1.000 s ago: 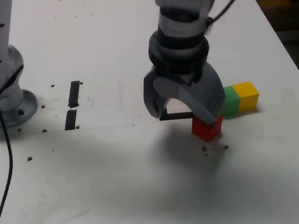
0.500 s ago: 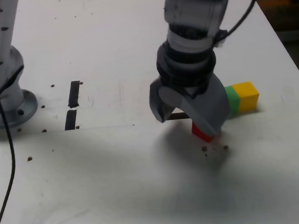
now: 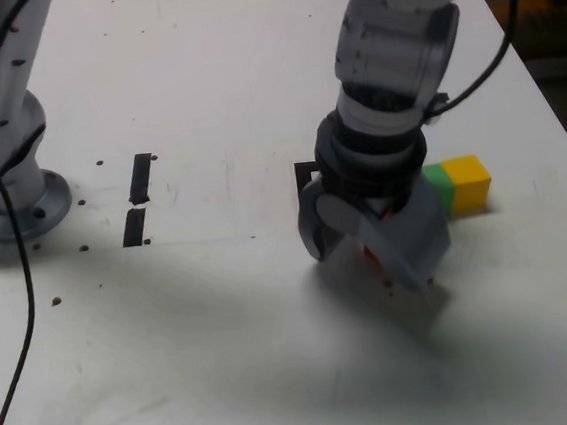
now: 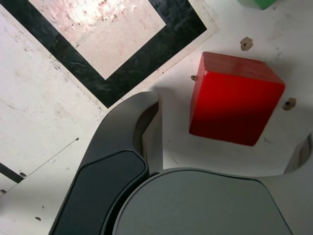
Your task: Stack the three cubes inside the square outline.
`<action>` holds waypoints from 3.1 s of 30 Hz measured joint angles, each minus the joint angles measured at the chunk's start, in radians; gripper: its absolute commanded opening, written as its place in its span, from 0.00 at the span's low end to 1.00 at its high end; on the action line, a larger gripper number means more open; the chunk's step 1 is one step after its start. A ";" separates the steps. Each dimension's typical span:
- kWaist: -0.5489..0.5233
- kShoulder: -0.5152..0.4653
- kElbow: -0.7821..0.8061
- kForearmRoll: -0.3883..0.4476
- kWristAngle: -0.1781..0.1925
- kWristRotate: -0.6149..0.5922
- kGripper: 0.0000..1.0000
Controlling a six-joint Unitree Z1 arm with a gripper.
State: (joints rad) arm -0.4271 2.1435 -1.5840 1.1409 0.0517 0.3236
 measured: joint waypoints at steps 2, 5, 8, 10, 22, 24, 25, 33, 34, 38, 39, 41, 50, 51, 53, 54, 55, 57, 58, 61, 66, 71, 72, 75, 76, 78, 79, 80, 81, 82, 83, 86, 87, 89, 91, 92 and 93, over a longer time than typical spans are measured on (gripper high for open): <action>0.000 0.009 -0.001 -0.001 -0.002 0.000 0.96; 0.000 0.021 -0.008 -0.002 -0.002 0.000 0.95; 0.000 0.029 -0.015 -0.002 -0.002 0.000 0.93; 0.000 0.038 -0.027 -0.002 -0.002 0.000 0.90; -0.009 0.062 -0.073 0.016 0.018 -0.029 0.40; -0.014 0.067 -0.086 0.012 0.025 -0.031 0.35; -0.017 0.070 -0.093 0.011 0.027 -0.031 0.34; -0.024 0.085 -0.123 0.011 0.030 -0.037 0.23; -0.027 0.085 -0.123 0.012 0.031 -0.040 0.22; -0.038 0.080 -0.119 0.031 0.033 -0.072 0.19; -0.041 0.075 -0.114 0.040 0.033 -0.085 0.19; -0.052 0.060 -0.100 0.062 0.033 -0.115 0.18; -0.072 -0.111 -0.046 0.165 0.068 -0.296 0.18; -0.072 -0.133 -0.043 0.177 0.076 -0.320 0.18; -0.066 -0.171 -0.029 0.202 0.089 -0.365 0.18; -0.059 -0.189 -0.017 0.214 0.094 -0.388 0.18; -0.050 -0.201 -0.006 0.220 0.096 -0.407 0.18; -0.025 -0.227 0.012 0.221 0.095 -0.448 0.18; -0.011 -0.234 0.017 0.219 0.092 -0.464 0.18; 0.020 -0.249 0.027 0.208 0.082 -0.506 0.18; 0.069 -0.251 0.048 0.148 0.053 -0.550 0.18; 0.101 -0.231 0.067 0.093 0.021 -0.555 0.18; 0.107 -0.222 0.073 0.083 0.016 -0.555 0.18; 0.122 -0.199 0.098 0.048 -0.003 -0.555 0.18; 0.127 -0.193 0.104 0.038 -0.008 -0.555 0.18; 0.134 -0.181 0.114 0.018 -0.017 -0.554 0.18; 0.137 -0.175 0.118 0.009 -0.021 -0.553 0.18; 0.139 -0.171 0.120 0.005 -0.023 -0.553 0.18; 0.140 -0.166 0.121 0.004 -0.023 -0.552 0.18; 0.143 -0.162 0.122 -0.001 -0.025 -0.551 0.18; 0.145 -0.158 0.122 -0.009 -0.027 -0.550 0.18; 0.155 -0.136 0.122 -0.027 -0.029 -0.547 0.18; 0.159 -0.130 0.122 -0.031 -0.029 -0.546 0.18; 0.165 -0.128 0.122 -0.034 -0.029 -0.542 0.18; 0.170 -0.127 0.122 -0.041 -0.029 -0.537 0.18; 0.171 -0.125 0.122 -0.046 -0.029 -0.535 0.18; 0.172 -0.124 0.122 -0.050 -0.029 -0.533 0.18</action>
State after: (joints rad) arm -0.2552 2.0199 -1.4618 1.0911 0.0229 -0.2098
